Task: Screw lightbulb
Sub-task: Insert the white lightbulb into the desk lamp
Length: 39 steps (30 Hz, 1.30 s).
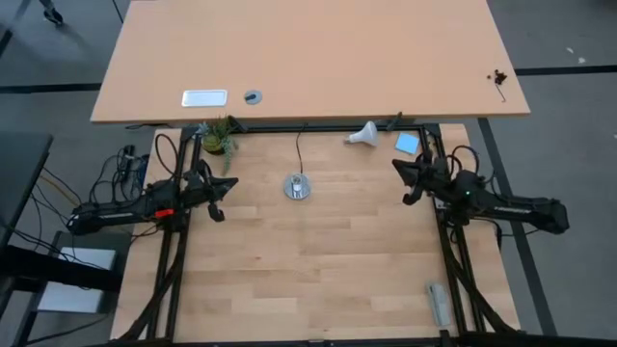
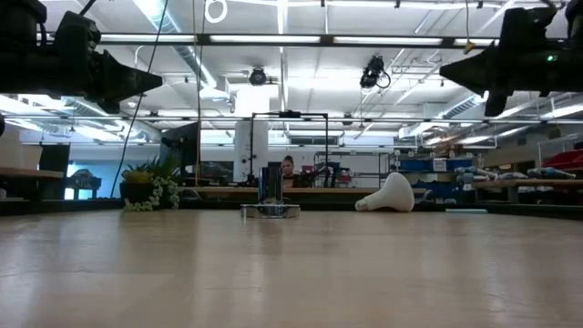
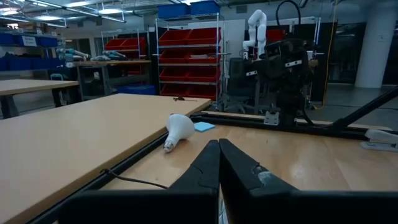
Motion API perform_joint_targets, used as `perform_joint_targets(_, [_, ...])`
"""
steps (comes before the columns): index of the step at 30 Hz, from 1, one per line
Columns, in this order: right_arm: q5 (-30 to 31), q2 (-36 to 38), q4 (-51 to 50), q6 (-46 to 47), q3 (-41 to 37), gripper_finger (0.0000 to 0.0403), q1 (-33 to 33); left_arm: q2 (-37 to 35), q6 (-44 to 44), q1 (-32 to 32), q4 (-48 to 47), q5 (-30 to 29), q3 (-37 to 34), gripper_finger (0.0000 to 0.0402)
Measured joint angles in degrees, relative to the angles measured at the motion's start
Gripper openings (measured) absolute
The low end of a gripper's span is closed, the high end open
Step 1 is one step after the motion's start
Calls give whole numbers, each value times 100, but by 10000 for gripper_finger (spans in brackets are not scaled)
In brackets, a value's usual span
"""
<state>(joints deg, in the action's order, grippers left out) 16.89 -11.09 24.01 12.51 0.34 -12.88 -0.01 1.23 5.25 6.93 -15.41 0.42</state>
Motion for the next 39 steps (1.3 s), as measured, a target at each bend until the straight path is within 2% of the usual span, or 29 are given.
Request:
perform_joint_targets(6, [620, -1066, 72, 227, 178, 65, -30, 0, 0, 1, 1, -1, 1, 8])
perform_joint_targets(14, [593, -2779, 56, -391, 1261, 93, -407, 0, 0, 1, 0, -1, -1, 8])
perform_joint_targets(18, [526, -3610, -465, -728, 2094, 101, -674, 0, 0, -1, 1, 1, 1, 8])
perform_joint_targets(25, [-870, -4916, -2314, -1191, 3824, 112, -1378, 0, 0, 1, 0, 0, 0, 8])
perform_joint_targets(31, [-1232, -5959, -3997, -1972, 5206, 112, -1945, 0, 0, -1, -1, -1, 1, 8])
perform_joint_targets(35, [-1471, -6560, -4436, -2627, 5761, 123, -2154, 0, 0, 0, -2, -1, 1, 8])
perform_joint_targets(39, [-1986, -7118, -4546, -2954, 6035, 144, -2298, 0, 0, 1, -2, 1, -1, 8])
